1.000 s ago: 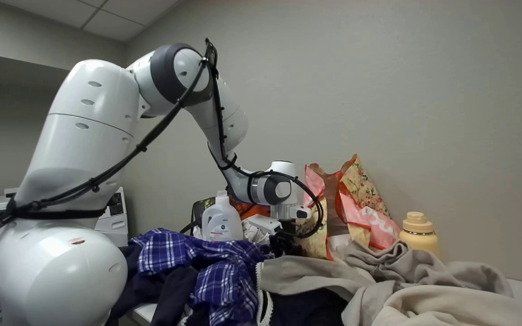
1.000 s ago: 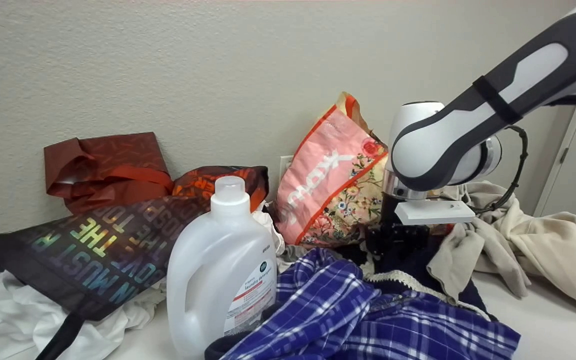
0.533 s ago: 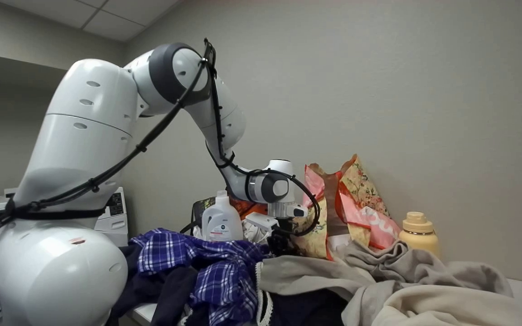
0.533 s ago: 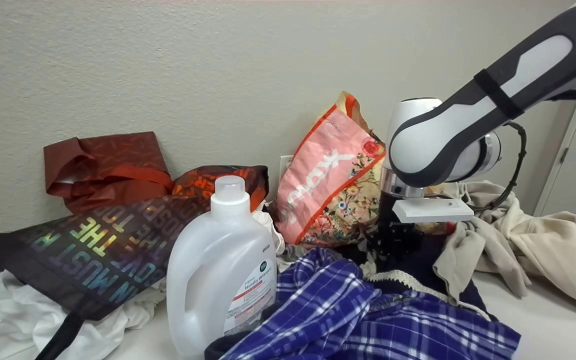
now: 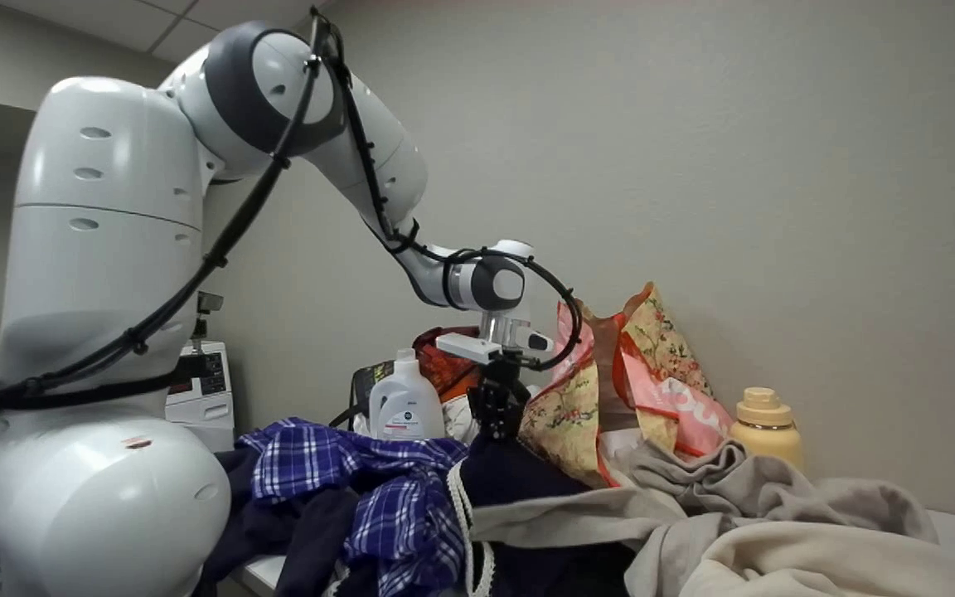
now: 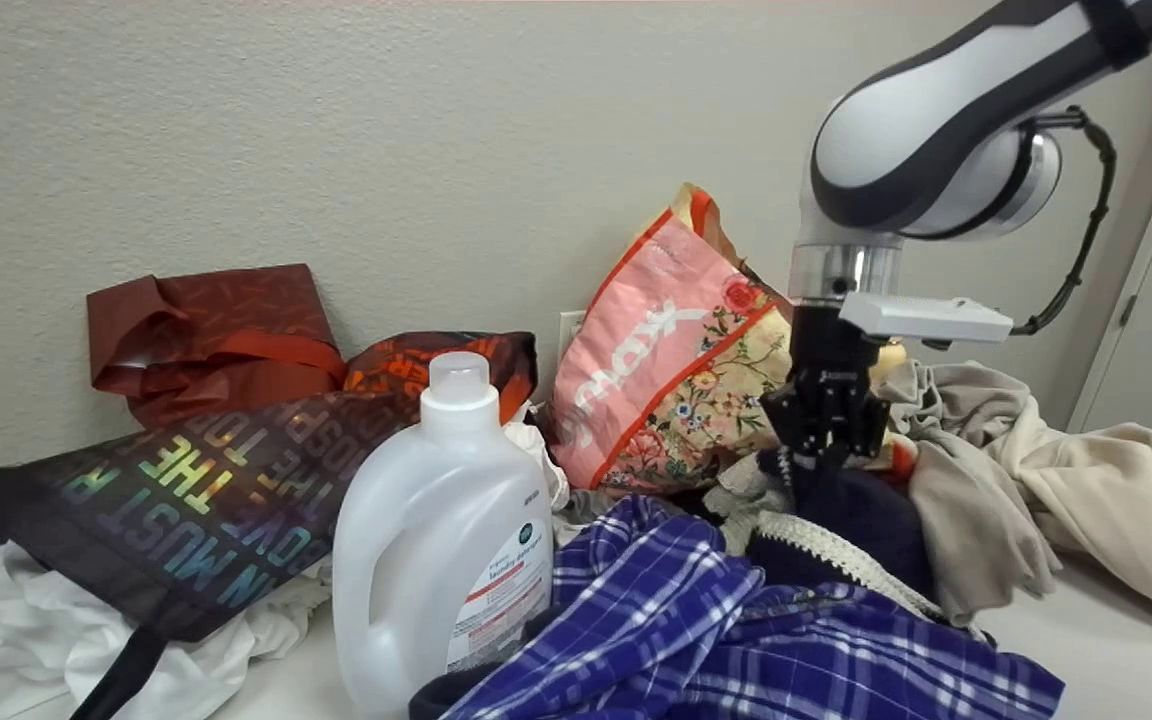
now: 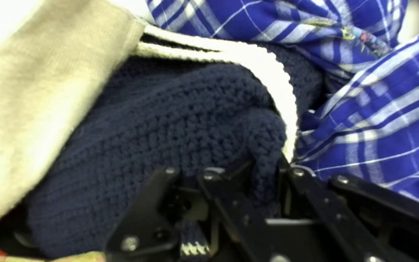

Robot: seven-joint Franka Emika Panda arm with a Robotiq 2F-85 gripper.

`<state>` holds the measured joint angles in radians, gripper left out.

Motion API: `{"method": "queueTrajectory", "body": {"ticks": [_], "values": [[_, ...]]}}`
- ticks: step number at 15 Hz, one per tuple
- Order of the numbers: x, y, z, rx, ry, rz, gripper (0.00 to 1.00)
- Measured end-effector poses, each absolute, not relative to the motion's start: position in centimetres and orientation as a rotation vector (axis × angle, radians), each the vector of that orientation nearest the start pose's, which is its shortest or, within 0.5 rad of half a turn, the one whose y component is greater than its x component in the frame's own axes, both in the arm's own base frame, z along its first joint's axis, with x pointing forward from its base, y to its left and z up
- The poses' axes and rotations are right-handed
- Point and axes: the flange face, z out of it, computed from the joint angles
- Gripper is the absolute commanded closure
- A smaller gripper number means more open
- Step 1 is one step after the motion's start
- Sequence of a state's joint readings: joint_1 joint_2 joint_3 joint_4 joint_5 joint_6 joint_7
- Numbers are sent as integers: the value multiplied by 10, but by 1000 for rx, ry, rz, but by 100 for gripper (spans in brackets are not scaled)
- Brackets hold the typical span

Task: Separate the gray clothes from the blue clothes

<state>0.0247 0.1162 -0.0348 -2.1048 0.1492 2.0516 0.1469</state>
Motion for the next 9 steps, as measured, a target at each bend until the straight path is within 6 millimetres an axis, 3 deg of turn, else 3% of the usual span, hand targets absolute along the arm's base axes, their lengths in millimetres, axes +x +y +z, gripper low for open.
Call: {"method": "queueTrajectory", "body": {"ticks": [2, 4, 9], "values": [[534, 7, 388, -2969, 313, 247, 98], [525, 25, 423, -2934, 247, 210, 98], [492, 120, 497, -2886, -24, 108, 98]]}}
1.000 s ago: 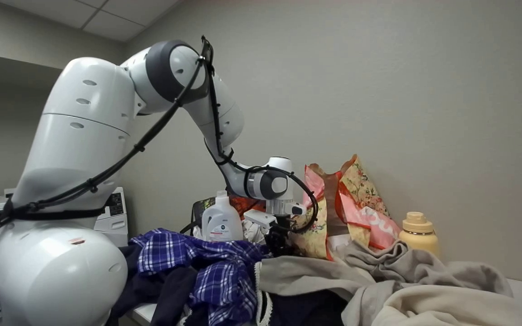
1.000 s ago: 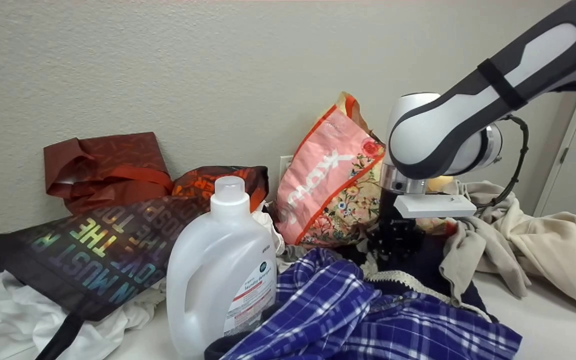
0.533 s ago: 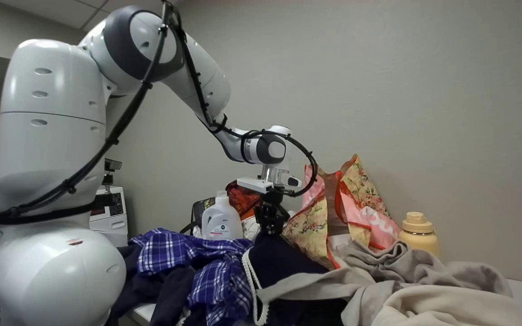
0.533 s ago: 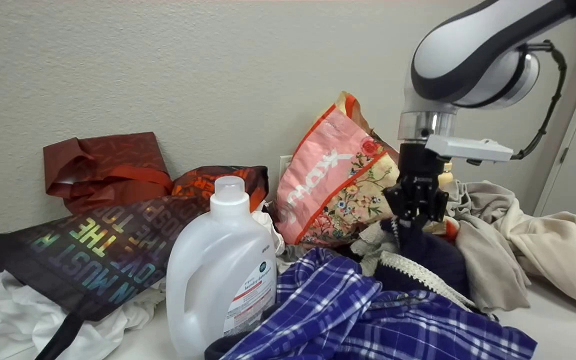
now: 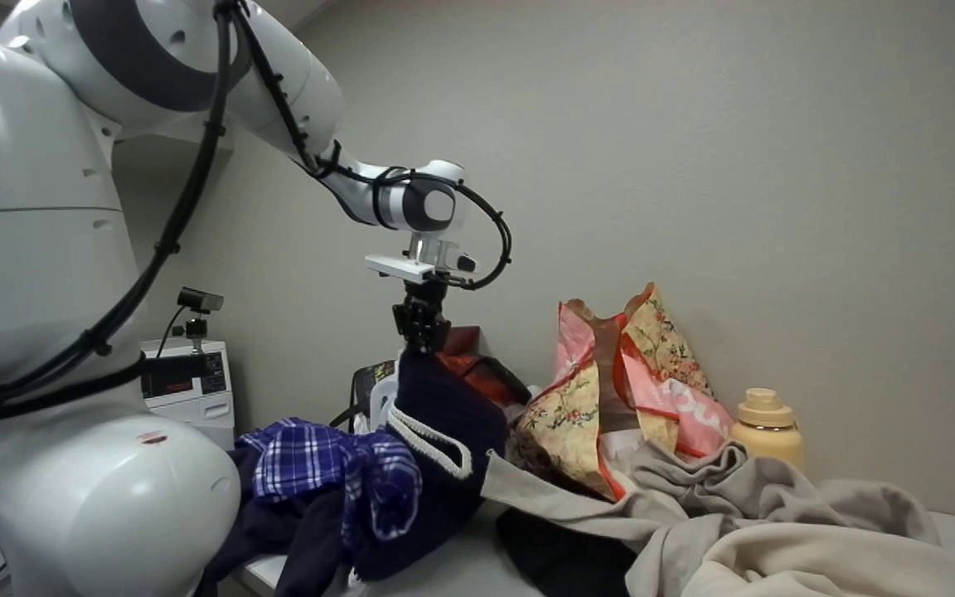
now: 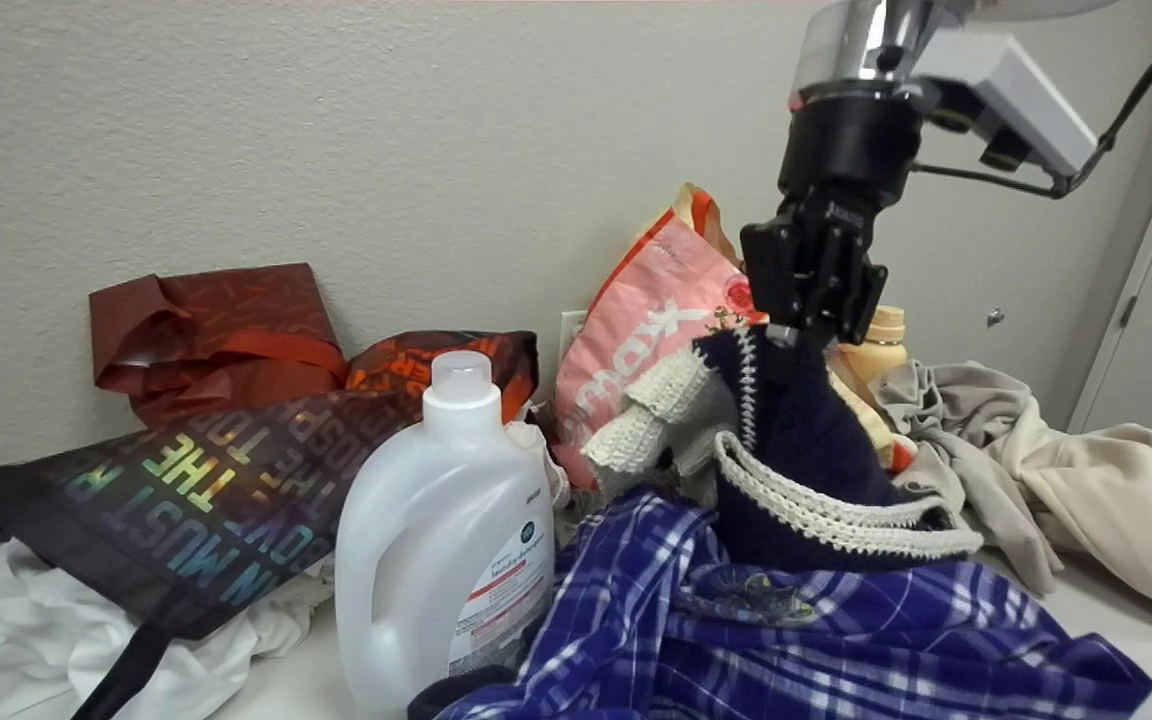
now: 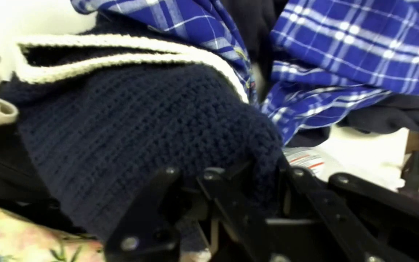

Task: Separate the gray clothes from the blue clothes

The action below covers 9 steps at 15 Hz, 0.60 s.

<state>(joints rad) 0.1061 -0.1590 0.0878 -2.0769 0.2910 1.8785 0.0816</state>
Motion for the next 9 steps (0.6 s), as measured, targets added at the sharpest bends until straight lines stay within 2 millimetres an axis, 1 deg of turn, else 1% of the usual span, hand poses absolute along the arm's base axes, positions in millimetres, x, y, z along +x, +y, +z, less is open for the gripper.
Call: {"method": "queueTrajectory", "body": {"ticks": [2, 4, 7, 9], "values": [[470, 159, 527, -2869, -149, 99, 98], [444, 189, 555, -2848, -255, 104, 98], [408, 215, 588, -2811, -393, 113, 98], [390, 234, 599, -2785, -474, 101, 98]]}}
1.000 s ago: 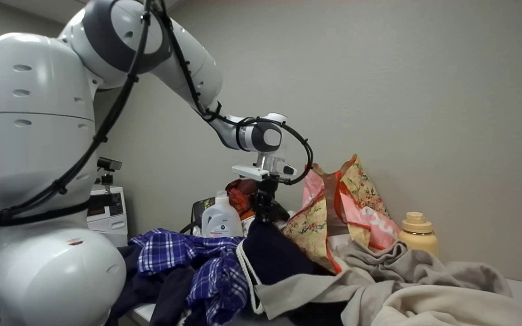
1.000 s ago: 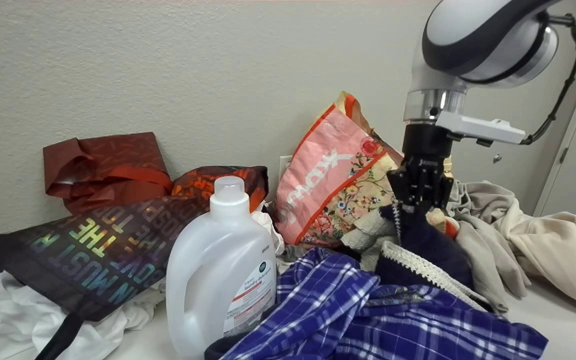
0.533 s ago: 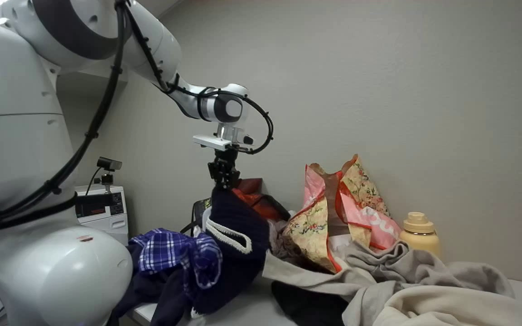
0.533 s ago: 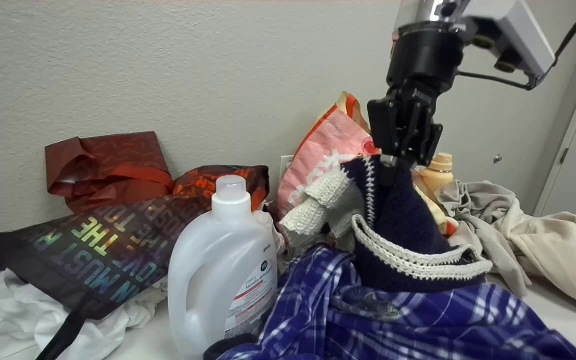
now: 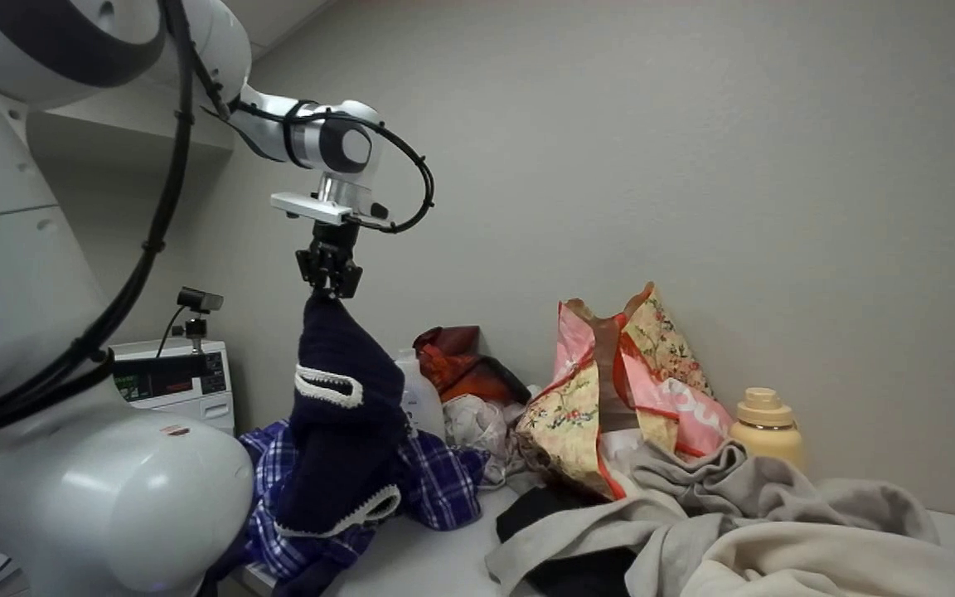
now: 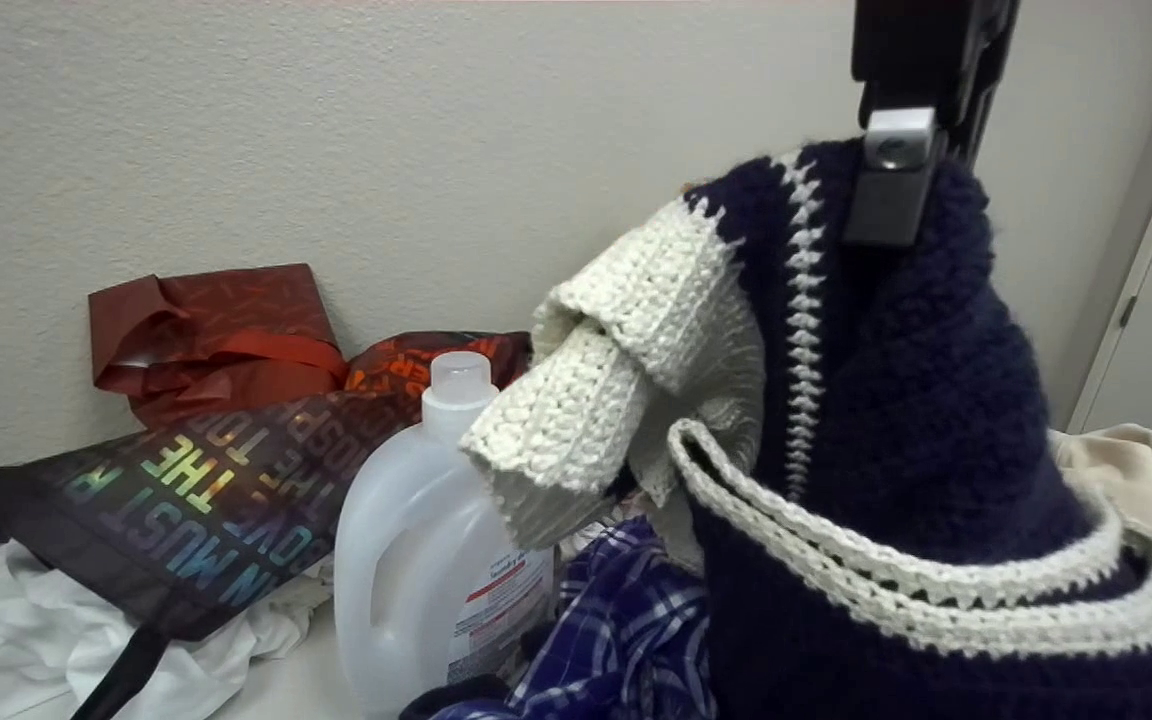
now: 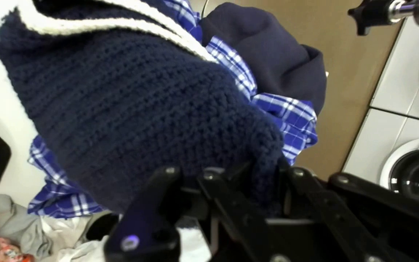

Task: Separate the gray clothes from the blue clothes

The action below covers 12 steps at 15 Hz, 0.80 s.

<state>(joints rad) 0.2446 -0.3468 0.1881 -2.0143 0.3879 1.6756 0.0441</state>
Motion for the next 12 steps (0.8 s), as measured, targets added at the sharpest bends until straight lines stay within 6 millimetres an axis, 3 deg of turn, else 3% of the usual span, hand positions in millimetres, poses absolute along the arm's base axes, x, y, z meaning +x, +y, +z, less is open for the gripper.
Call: {"method": "queueTrajectory", "body": {"ticks": [7, 12], "values": [[335, 327, 592, -2699, -728, 119, 98], [304, 385, 587, -2638, -864, 9, 98]]}}
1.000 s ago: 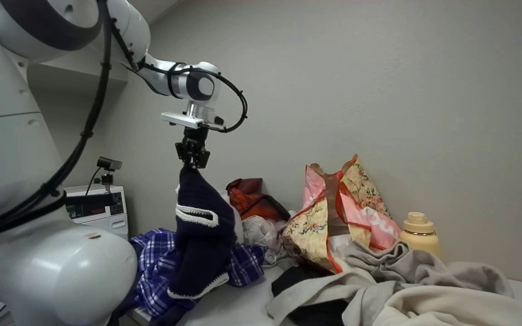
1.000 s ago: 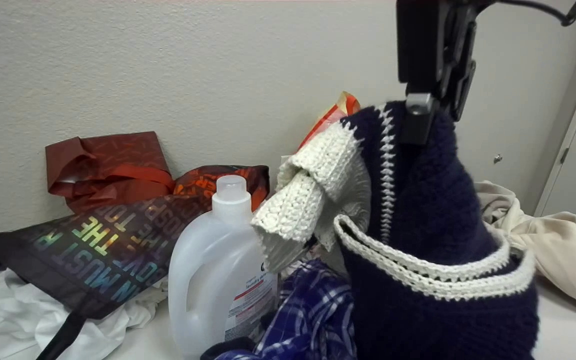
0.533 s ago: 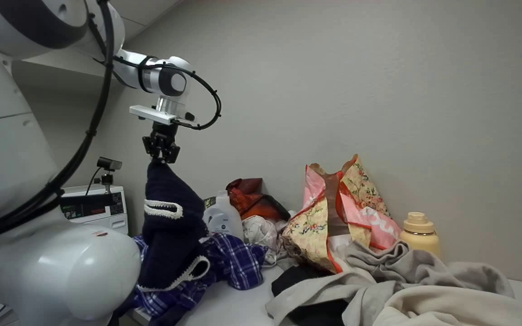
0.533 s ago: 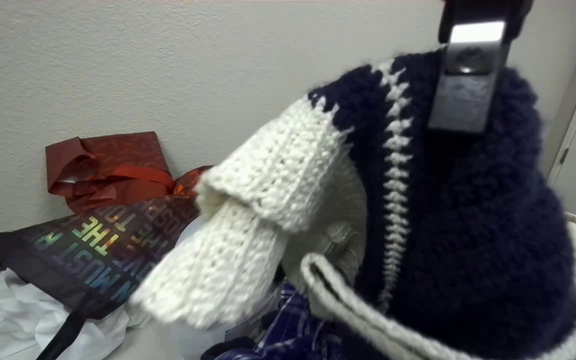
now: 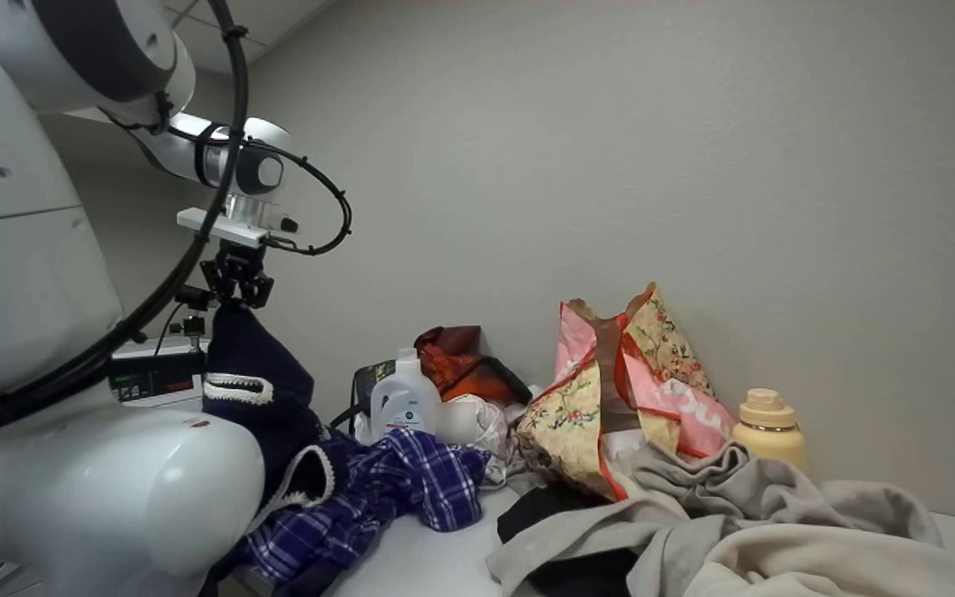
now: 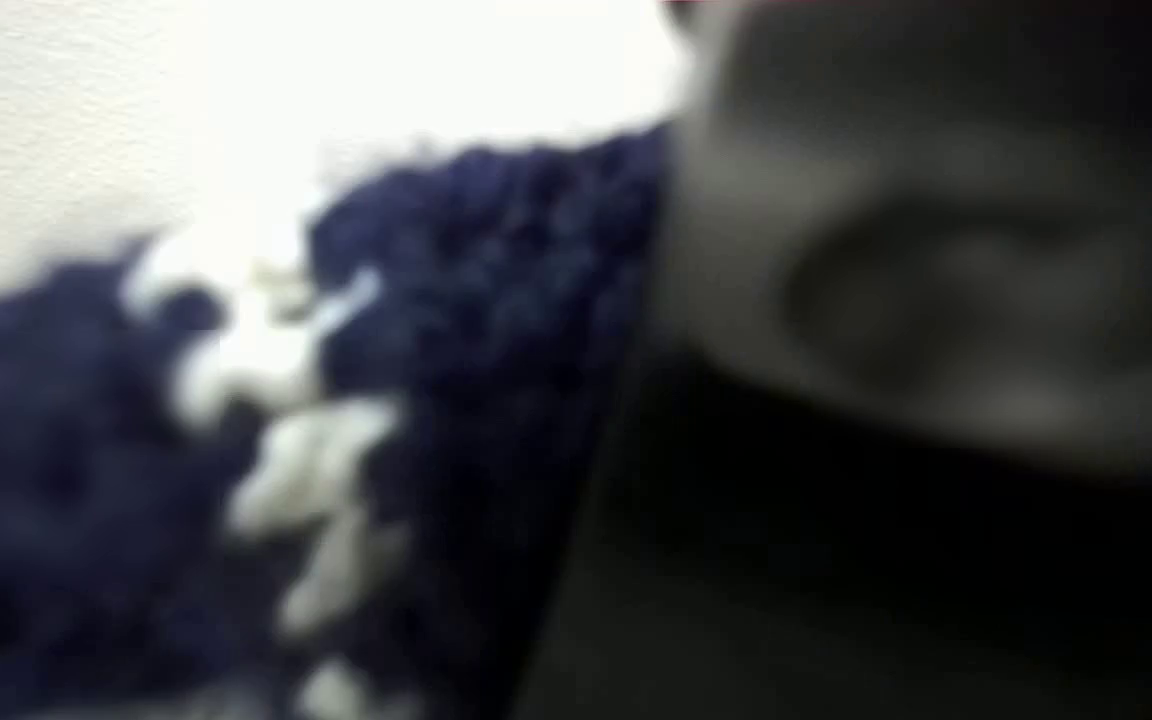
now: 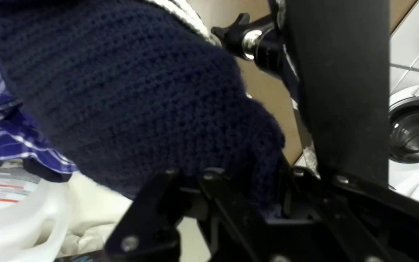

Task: Separate the gray clothes from the blue clothes

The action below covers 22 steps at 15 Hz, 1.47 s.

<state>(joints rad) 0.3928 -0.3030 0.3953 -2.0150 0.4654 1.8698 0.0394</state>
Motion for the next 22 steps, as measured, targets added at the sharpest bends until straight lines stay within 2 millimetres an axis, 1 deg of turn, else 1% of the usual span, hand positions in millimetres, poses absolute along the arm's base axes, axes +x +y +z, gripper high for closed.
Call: {"method": "queueTrajectory", "body": {"ticks": [2, 4, 8, 12, 13, 14, 15, 19, 20, 22], "values": [[309, 396, 583, -2625, -866, -54, 98], [318, 406, 577, -2606, -851, -102, 98], [334, 424, 553, -2594, -835, -148, 98], [362, 429, 530, -2624, -805, -191, 98], [369, 430, 526, -2632, -791, -203, 85], [376, 431, 523, -2640, -778, -215, 64], [382, 432, 521, -2650, -762, -224, 59], [403, 432, 519, -2682, -730, -253, 29], [407, 431, 519, -2690, -725, -261, 20], [417, 426, 519, -2715, -707, -281, 7]]}}
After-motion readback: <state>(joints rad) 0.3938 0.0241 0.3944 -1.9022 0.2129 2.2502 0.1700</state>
